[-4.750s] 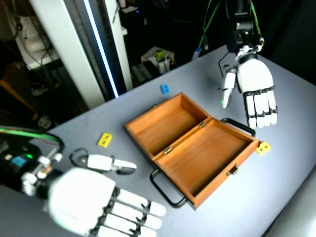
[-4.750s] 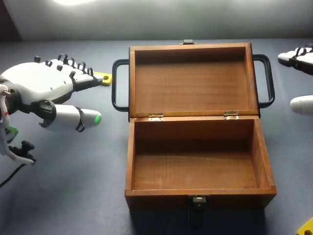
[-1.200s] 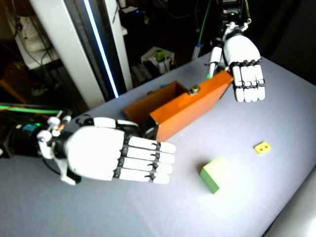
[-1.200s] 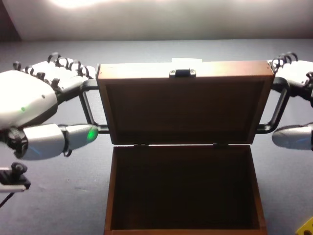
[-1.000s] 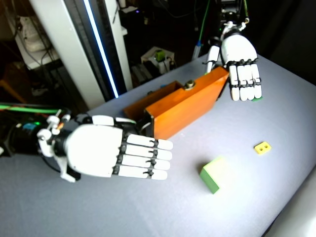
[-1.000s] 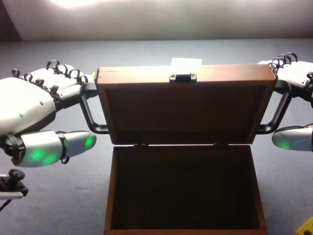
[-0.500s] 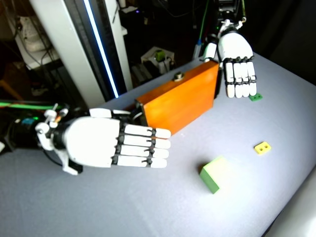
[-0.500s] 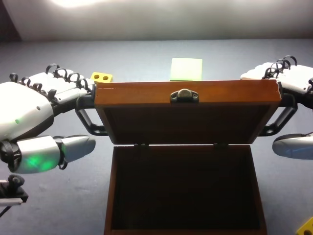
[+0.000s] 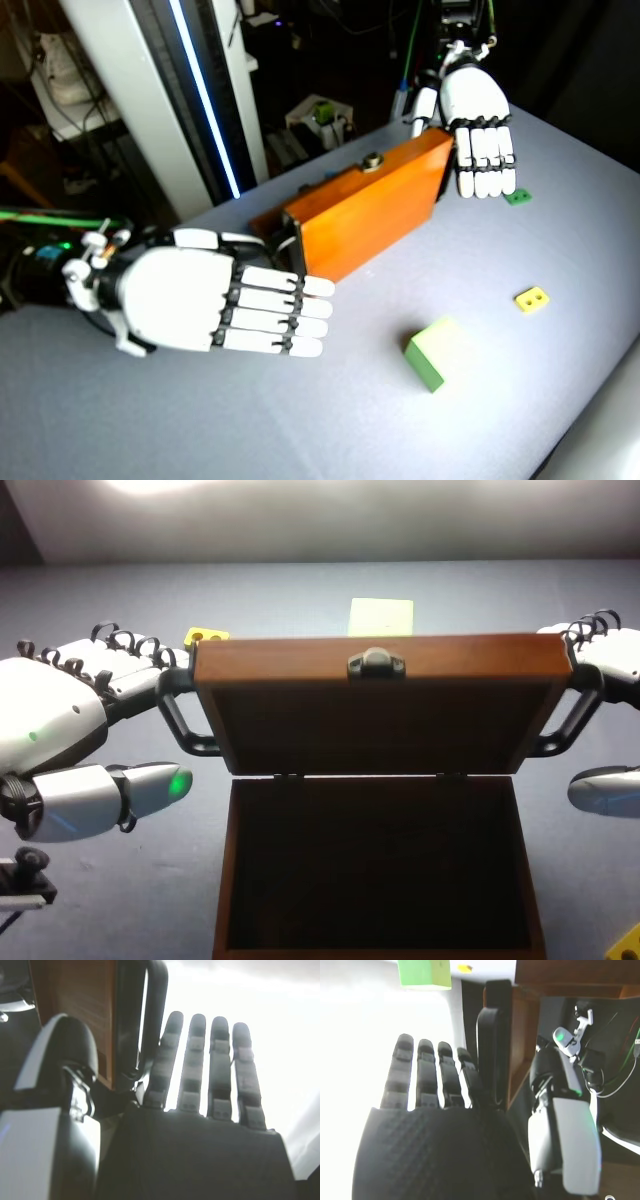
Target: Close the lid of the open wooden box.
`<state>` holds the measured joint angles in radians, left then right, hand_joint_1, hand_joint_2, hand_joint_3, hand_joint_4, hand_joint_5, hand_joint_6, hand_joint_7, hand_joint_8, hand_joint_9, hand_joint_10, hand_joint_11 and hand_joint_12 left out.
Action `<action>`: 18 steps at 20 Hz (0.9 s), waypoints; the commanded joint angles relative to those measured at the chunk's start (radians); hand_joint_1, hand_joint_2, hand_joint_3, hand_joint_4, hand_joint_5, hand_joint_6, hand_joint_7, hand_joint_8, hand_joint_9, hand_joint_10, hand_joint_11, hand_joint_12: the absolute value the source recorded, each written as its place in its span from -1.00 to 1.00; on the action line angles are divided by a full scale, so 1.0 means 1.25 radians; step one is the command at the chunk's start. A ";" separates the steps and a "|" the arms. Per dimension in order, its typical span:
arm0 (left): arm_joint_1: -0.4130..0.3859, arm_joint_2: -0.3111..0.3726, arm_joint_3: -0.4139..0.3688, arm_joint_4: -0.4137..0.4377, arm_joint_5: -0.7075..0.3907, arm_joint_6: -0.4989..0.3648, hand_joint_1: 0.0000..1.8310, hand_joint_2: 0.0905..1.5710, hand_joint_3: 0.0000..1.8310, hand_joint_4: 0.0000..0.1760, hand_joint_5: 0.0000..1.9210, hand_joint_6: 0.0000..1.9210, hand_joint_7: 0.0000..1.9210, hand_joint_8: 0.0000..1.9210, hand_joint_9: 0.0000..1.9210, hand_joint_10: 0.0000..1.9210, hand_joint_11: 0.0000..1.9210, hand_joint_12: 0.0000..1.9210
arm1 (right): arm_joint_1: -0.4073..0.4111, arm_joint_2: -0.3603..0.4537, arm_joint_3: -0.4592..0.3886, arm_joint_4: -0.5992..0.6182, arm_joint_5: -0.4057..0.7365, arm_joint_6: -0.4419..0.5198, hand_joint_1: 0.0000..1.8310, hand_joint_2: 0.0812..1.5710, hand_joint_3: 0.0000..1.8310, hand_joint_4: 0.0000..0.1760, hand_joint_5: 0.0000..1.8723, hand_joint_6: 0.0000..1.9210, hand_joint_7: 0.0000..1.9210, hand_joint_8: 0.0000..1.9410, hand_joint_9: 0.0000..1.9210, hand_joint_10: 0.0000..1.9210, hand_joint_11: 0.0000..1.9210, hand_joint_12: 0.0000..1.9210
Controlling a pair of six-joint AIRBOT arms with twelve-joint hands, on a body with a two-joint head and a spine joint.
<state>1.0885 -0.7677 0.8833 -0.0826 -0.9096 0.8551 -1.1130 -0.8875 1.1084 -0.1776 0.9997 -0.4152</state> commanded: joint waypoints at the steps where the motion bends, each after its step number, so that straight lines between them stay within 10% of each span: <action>1: 0.000 0.004 -0.002 0.001 -0.094 -0.007 -1.00 0.75 -0.99 -1.00 -0.86 -1.00 -0.87 -1.00 -0.87 -1.00 -0.91 -0.92 | 0.003 0.002 -0.006 0.012 0.106 0.007 -0.59 0.49 -1.00 -1.00 -1.00 -1.00 -1.00 -1.00 -1.00 -1.00 -0.96 -0.98; 6: 0.034 0.005 -0.012 -0.001 -0.113 -0.025 -1.00 0.76 -0.99 -1.00 -0.87 -1.00 -0.87 -1.00 -0.85 -0.99 -0.89 -0.90 | -0.017 0.012 -0.031 0.005 0.122 0.011 -0.66 0.47 -1.00 -0.50 -1.00 -1.00 -1.00 -1.00 -1.00 -1.00 -0.97 -0.98; 18: 0.065 0.009 -0.021 -0.017 -0.134 -0.027 -1.00 0.78 -0.99 -1.00 -0.83 -1.00 -0.85 -1.00 -0.84 -1.00 -1.00 -0.59 | -0.050 0.014 -0.037 0.040 0.144 0.012 -0.53 0.45 -1.00 -0.38 -1.00 -1.00 -1.00 -1.00 -1.00 -1.00 -0.97 -0.98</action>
<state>1.1782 -0.7624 0.8589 -0.0937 -0.9585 0.8288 -1.1870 -0.8738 1.0634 -0.1593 1.0588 -0.4072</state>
